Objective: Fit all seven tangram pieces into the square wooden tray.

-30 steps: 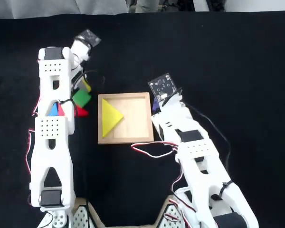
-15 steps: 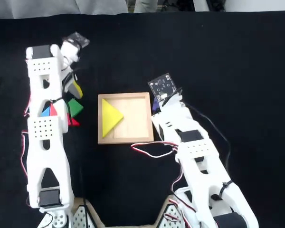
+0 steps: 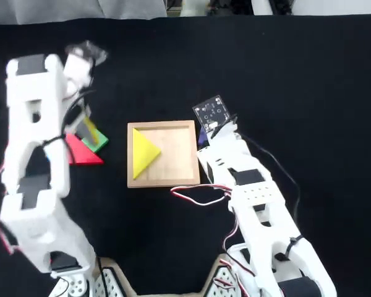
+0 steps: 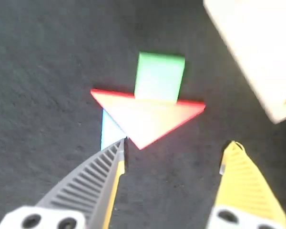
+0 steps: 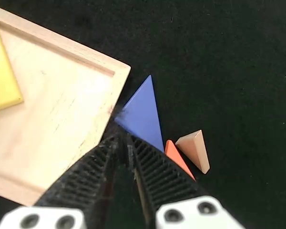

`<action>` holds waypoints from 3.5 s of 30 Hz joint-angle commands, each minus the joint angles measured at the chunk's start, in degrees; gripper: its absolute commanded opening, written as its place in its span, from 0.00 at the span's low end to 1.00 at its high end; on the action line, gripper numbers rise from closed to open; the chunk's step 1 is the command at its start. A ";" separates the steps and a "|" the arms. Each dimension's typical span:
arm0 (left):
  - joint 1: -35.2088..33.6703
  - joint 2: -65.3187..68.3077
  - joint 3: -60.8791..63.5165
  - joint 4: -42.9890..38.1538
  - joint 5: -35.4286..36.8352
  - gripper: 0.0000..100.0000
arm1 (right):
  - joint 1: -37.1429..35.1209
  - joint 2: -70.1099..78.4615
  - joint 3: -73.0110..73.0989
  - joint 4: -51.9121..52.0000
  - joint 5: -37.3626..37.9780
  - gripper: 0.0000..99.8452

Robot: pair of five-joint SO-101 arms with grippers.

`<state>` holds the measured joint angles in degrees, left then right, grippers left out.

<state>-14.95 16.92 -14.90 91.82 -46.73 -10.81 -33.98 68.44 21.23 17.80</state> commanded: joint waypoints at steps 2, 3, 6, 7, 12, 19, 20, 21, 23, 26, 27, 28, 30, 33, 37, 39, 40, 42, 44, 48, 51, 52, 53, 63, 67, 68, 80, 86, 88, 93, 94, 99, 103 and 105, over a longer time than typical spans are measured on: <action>-3.38 -10.99 24.75 -17.85 -4.84 0.32 | 0.70 -1.89 -0.48 -0.97 -0.09 0.01; -3.30 -12.13 26.95 -19.43 -4.31 0.32 | 0.70 -1.89 -0.48 -0.97 -0.09 0.01; -3.21 -13.36 30.99 -24.53 -3.43 0.32 | 0.62 -1.89 -0.40 -0.97 -0.09 0.01; -3.21 -13.36 31.96 -25.93 -2.90 0.32 | 0.62 -1.89 -0.40 -0.97 -0.09 0.01; -4.44 -13.89 33.10 -29.54 3.43 0.32 | 0.62 -1.89 -0.40 -1.23 -0.09 0.01; -5.23 -13.36 31.69 -34.37 29.10 0.32 | 0.62 -1.89 -0.40 -1.23 -0.09 0.01; -4.70 -13.36 31.52 -36.66 30.51 0.32 | 0.62 -1.89 -0.40 -1.23 -0.09 0.01; -4.35 -13.36 31.25 -38.59 30.15 0.32 | 0.62 -1.89 -0.40 -1.23 -0.09 0.01; -4.09 -13.27 31.43 -41.58 26.64 0.32 | 0.62 -1.89 -0.31 -1.23 -0.09 0.01; -4.62 -12.75 31.43 -42.29 23.38 0.32 | 0.70 -1.89 -0.31 -1.23 -0.09 0.01; -5.32 -12.13 31.25 -42.29 24.09 0.32 | 0.70 -1.89 -0.31 -1.23 -0.09 0.01; -6.02 -11.43 31.08 -42.37 25.23 0.32 | 0.70 -1.89 -0.31 -1.23 -0.09 0.01; -7.16 -9.76 30.11 -42.37 28.40 0.32 | 0.70 -1.89 -0.31 -1.23 -0.09 0.01; -7.78 -5.89 28.00 -42.73 34.11 0.32 | 0.70 -1.89 -0.31 -1.23 -0.09 0.01; -9.36 0.18 22.11 -42.29 37.71 0.32 | 0.70 -1.89 -0.31 -1.23 -0.09 0.01; -9.36 2.99 20.00 -40.62 35.87 0.32 | 0.70 -1.89 -0.31 -1.23 -0.09 0.01; -9.27 4.31 18.77 -38.59 35.16 0.32 | 0.70 -1.89 -0.31 -1.23 -0.09 0.01; -8.57 6.42 15.69 -34.11 34.29 0.32 | 0.70 -1.89 -0.31 -1.23 -0.09 0.01; -7.96 8.00 12.44 -29.80 34.20 0.32 | 0.70 -1.89 -0.31 -1.23 -0.09 0.01; -7.60 10.11 7.16 -25.41 34.29 0.32 | 0.70 -1.89 -0.31 -1.23 -0.09 0.01; -6.20 11.43 5.23 -24.88 33.32 0.32 | 0.70 -1.89 -0.31 -1.23 -0.09 0.01; -5.58 11.96 4.88 -24.88 31.56 0.32 | 0.70 -1.89 -0.31 -1.23 -0.09 0.01; -4.62 12.31 4.62 -24.79 29.63 0.32 | 0.70 -1.89 -0.31 -1.23 -0.09 0.01; 0.84 14.77 -1.01 -13.36 28.22 0.14 | 0.70 -1.89 -0.31 -1.23 -0.09 0.01; 4.09 14.86 -2.59 -8.62 27.87 0.12 | 0.70 -1.89 -0.31 -1.23 -0.09 0.01; 5.23 14.86 -2.33 -7.74 26.73 0.12 | 0.70 -1.89 -0.40 -1.23 -0.09 0.01; 4.62 8.62 2.42 -0.79 21.36 0.12 | 0.79 -1.98 -0.40 -1.23 -0.09 0.01; -0.57 -4.13 17.54 -5.80 27.60 0.12 | 0.70 -2.07 -0.40 -1.23 -0.09 0.01; -1.80 -10.90 25.98 -11.60 28.92 0.12 | 0.70 -2.07 -0.40 -1.23 -0.09 0.01; -2.07 -24.44 44.00 -27.87 36.66 0.12 | 0.70 -1.89 -0.40 -1.23 -0.09 0.01; -2.07 -24.70 45.14 -29.45 38.59 0.12 | 0.70 -1.89 -0.40 -1.23 -0.09 0.01; -9.63 -22.24 41.45 -30.15 43.08 0.12 | 0.70 -1.89 -0.31 -1.14 -0.09 0.01; -13.49 -14.86 36.44 -30.24 40.26 0.12 | 0.70 -1.89 -0.31 -1.14 -0.09 0.01; -14.37 -10.02 34.42 -30.24 39.91 0.12 | 0.62 -1.89 -0.31 -1.23 -0.09 0.01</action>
<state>-27.25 0.75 25.36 62.20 -5.49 -10.81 -33.98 68.44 21.23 17.80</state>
